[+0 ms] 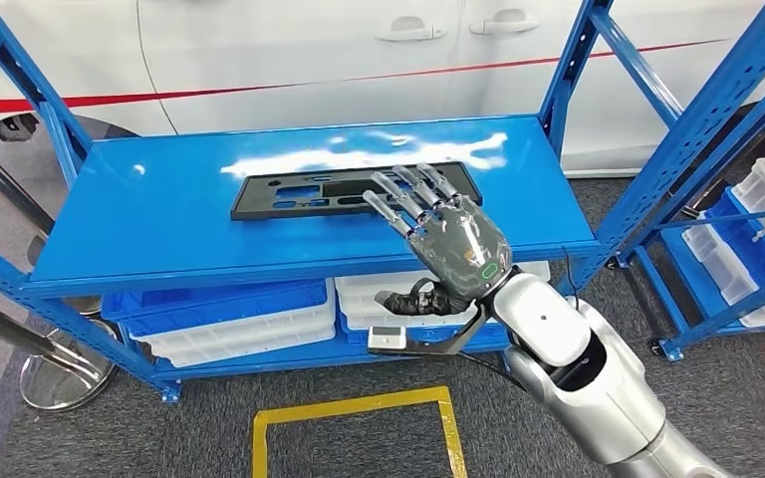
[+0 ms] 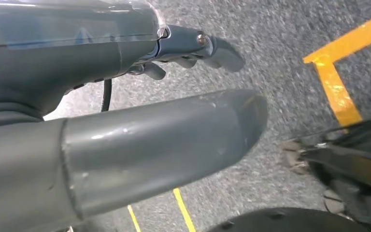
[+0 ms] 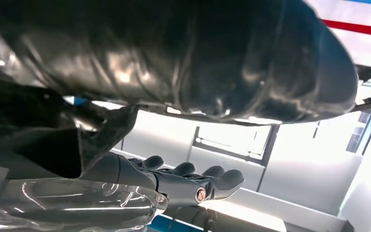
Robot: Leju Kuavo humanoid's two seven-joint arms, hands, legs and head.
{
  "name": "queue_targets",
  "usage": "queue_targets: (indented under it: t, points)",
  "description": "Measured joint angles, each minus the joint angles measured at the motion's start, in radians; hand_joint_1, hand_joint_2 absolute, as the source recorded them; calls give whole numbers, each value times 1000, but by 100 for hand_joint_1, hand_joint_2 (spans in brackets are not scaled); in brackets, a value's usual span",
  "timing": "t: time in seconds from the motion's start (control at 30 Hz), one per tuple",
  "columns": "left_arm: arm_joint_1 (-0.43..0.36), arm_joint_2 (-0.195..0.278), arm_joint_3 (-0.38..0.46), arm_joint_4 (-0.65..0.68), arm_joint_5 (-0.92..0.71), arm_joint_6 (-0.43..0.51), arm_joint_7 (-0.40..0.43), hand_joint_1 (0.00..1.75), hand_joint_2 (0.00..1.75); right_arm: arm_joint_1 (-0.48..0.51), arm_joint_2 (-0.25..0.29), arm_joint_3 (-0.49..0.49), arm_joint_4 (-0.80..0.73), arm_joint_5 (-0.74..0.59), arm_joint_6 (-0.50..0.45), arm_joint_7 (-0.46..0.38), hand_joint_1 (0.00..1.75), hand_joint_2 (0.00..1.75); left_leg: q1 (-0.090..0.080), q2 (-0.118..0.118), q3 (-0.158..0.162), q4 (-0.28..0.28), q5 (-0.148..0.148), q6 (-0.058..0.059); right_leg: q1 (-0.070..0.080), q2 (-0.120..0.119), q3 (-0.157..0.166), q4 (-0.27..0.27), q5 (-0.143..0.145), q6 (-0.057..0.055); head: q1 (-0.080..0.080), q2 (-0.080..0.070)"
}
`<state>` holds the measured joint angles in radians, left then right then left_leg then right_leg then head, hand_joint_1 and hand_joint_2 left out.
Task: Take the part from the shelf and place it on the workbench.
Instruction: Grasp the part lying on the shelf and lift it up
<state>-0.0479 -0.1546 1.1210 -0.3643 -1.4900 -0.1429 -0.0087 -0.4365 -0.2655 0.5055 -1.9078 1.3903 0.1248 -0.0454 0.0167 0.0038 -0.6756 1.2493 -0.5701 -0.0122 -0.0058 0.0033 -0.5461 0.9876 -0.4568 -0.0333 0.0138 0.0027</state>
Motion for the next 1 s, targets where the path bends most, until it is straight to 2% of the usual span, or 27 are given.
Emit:
queue_targets:
  t: [0.07,0.13,0.23,0.3,0.33,0.4,0.43,0.47,0.5,0.53,0.6,0.63,0.67,0.7,0.77,0.8,0.83,0.87,0.93,0.97,1.0]
  points:
    - [2,1,0,0,-2,0,0,0,0,6,0,-5,3,-3,5,0,0,0,6,0,27,-122,93,-5,-6,2,18,7,-21,12,0,0]
    - [2,1,0,0,-6,0,-1,0,0,10,0,-8,8,-5,12,0,0,0,5,0,50,-213,141,0,-6,3,25,15,-38,26,0,0]
    - [4,1,1,0,-10,0,-3,0,0,19,0,-11,15,-5,16,-1,0,0,2,-2,60,-228,138,27,-6,4,26,28,-47,47,0,0]
    - [3,1,1,0,-11,2,-6,0,0,24,1,-14,19,-5,18,-1,0,0,3,-3,76,-233,132,41,-8,2,10,73,-52,55,0,0]
    - [2,2,1,0,-11,2,-7,0,0,26,1,-15,21,-5,18,-1,0,0,4,-4,84,-235,128,47,-10,2,-19,123,-64,58,0,0]
    - [0,2,1,0,-11,3,-9,0,0,32,2,-16,25,-5,19,-1,0,0,3,-4,98,-236,115,54,-10,1,-104,252,-111,64,0,0]
    - [0,2,1,0,-11,4,-10,0,0,36,2,-17,27,-4,20,-1,0,0,2,-5,106,-236,107,55,-10,1,-144,301,-134,65,0,0]
    - [0,3,1,0,-12,4,-10,0,0,40,2,-17,29,-4,21,-1,0,0,1,-6,116,-236,98,55,-10,1,-170,321,-143,66,0,0]
    - [1,3,1,0,-12,4,-10,0,0,43,2,-17,31,-4,23,-1,0,0,1,-6,129,-236,89,54,-10,1,-179,306,-131,65,0,0]
    - [1,3,2,0,-13,4,-10,0,0,44,2,-17,33,-4,25,-1,0,0,1,-7,144,-236,78,52,-9,1,-171,259,-97,61,0,0]
    - [1,1,2,1,-16,4,-10,0,0,45,2,-19,36,-2,30,-1,0,0,-1,-8,170,-237,56,47,-3,-1,-136,128,2,47,0,0]
    - [-1,0,2,1,-17,4,-11,0,0,46,2,-20,39,-2,32,-1,0,0,-1,-9,179,-238,46,42,1,-2,-123,79,36,40,0,0]
    - [-2,-1,3,2,-17,4,-11,0,0,47,2,-22,41,-2,33,-1,0,0,-2,-9,185,-242,39,36,5,-3,-116,52,55,33,0,0]
    - [-3,-2,3,2,-18,4,-11,0,0,49,2,-23,43,-1,33,-1,0,0,-3,-9,194,-245,36,29,9,-3,-113,43,55,28,0,0]
    - [-5,-2,4,2,-18,4,-11,0,0,50,2,-24,46,-1,32,-1,0,0,-3,-8,200,-241,41,17,6,0,-96,30,49,17,0,0]
    - [-6,-2,4,2,-18,4,-11,0,0,51,2,-25,47,-1,33,-1,0,0,-4,-8,193,-216,46,13,3,0,-83,23,44,11,0,0]
    - [-8,-2,4,2,-18,5,-12,0,0,52,2,-25,48,0,33,-1,0,0,-4,-8,172,-175,46,9,0,0,-69,18,37,5,0,0]
    - [-9,-2,5,2,-19,5,-12,0,0,54,3,-25,50,0,33,-1,0,0,-3,-8,138,-119,35,7,0,0,-55,14,29,1,0,0]
    - [-8,-2,6,2,-20,5,-12,0,0,60,5,-25,54,0,34,-1,0,0,-3,-8,53,0,-17,3,1,0,-31,13,7,-5,0,0]
    - [-6,-2,6,2,-20,5,-12,0,0,65,6,-25,56,0,34,-1,0,0,-3,-8,18,34,-44,1,2,1,-18,13,-5,-5,0,0]
    - [-5,-1,6,2,-21,5,-12,0,0,70,6,-25,59,0,34,-1,0,0,-3,-8,-3,39,-56,1,3,2,-2,13,-17,-5,0,0]
